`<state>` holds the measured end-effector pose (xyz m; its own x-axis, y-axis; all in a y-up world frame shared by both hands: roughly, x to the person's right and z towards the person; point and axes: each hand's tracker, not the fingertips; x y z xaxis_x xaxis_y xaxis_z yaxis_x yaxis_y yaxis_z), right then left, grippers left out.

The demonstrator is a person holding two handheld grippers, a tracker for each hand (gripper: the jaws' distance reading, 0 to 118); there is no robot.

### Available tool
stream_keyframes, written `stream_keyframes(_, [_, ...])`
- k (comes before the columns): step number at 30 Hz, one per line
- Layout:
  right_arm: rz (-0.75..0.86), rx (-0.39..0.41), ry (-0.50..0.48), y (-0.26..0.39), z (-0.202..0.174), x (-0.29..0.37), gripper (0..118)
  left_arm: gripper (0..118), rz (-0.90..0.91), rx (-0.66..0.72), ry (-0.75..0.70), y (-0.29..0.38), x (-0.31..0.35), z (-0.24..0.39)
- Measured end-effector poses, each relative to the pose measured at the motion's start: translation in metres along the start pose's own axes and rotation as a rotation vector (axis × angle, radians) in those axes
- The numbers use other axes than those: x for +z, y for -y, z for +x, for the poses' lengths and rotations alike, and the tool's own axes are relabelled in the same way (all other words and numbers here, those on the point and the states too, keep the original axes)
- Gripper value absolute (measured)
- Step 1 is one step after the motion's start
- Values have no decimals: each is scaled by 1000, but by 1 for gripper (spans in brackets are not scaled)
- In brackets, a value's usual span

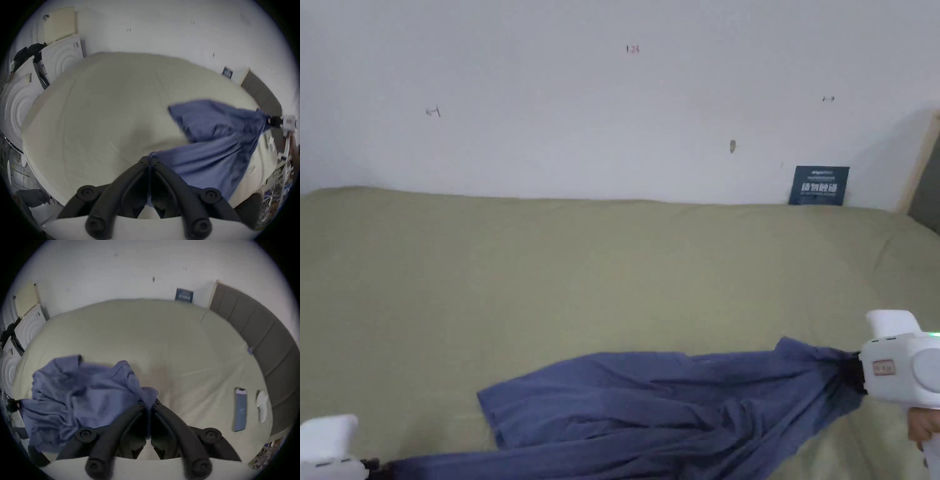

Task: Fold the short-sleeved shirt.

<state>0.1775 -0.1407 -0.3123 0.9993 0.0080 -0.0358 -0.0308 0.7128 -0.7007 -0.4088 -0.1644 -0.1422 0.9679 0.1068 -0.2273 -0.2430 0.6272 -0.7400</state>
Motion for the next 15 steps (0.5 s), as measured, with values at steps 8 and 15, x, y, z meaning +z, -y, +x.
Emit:
stream_keyframes(8, [227, -57, 3, -37, 25, 140, 1, 2, 242, -45, -120, -74, 110, -12])
stream_keyframes(15, [324, -21, 22, -70, 26, 209, 1, 1, 373, -57, -184, -133, 173, 5])
